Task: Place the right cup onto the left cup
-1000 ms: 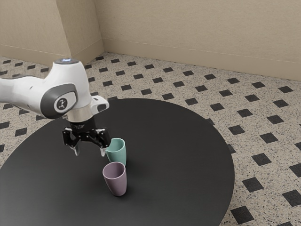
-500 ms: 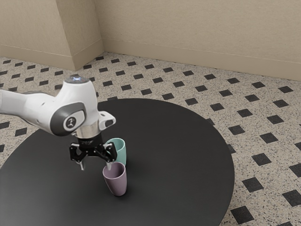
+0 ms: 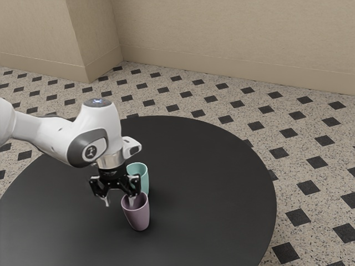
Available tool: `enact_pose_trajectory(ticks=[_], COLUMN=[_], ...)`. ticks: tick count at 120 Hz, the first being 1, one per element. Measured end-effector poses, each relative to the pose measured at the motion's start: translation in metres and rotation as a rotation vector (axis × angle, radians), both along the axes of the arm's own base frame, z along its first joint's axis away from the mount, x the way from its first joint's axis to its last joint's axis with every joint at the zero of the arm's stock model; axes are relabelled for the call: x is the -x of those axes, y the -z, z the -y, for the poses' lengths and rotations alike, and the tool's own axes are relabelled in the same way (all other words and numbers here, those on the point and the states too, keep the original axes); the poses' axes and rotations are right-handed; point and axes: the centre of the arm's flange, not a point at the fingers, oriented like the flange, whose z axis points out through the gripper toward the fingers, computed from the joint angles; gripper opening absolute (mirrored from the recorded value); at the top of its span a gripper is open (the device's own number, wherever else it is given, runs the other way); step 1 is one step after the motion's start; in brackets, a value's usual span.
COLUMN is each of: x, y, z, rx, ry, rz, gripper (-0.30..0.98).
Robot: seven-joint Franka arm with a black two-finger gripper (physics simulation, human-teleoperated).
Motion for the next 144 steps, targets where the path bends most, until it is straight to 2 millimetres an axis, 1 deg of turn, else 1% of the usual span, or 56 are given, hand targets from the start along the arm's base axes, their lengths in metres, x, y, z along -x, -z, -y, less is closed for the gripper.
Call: enact_pose_trajectory(ticks=[6,13,21,29,39,48,79,90,101,113,126,144], x=[0.0,0.001,0.001,0.003,0.004,0.005,0.004,0.005,0.004,-0.005,-0.018,-0.03], y=[0.0,0.0,-0.001,-0.001,-0.001,-0.003,-0.018,-0.034,-0.057,-0.085,-0.114,-0.143], z=[0.003,0.008,0.015,0.023,0.032,0.035,0.026,0.026,0.023,0.019,0.002,-0.029], rx=[-0.001,-0.002,-0.003,-0.002,-0.001,-0.001,0.001,0.004,0.009,0.015,0.02,0.026], ry=[0.007,0.017,0.03,0.043,0.056,0.059,0.03,0.027,0.016,0.001,-0.043,-0.111], rz=[0.002,0.004,0.006,0.008,0.009,0.013,0.038,0.067,0.102,0.137,0.151,0.142], gripper=[0.26,0.16,0.07,0.02,-0.03,-0.05,-0.09,-0.09,-0.1,-0.1,-0.1,-0.1])
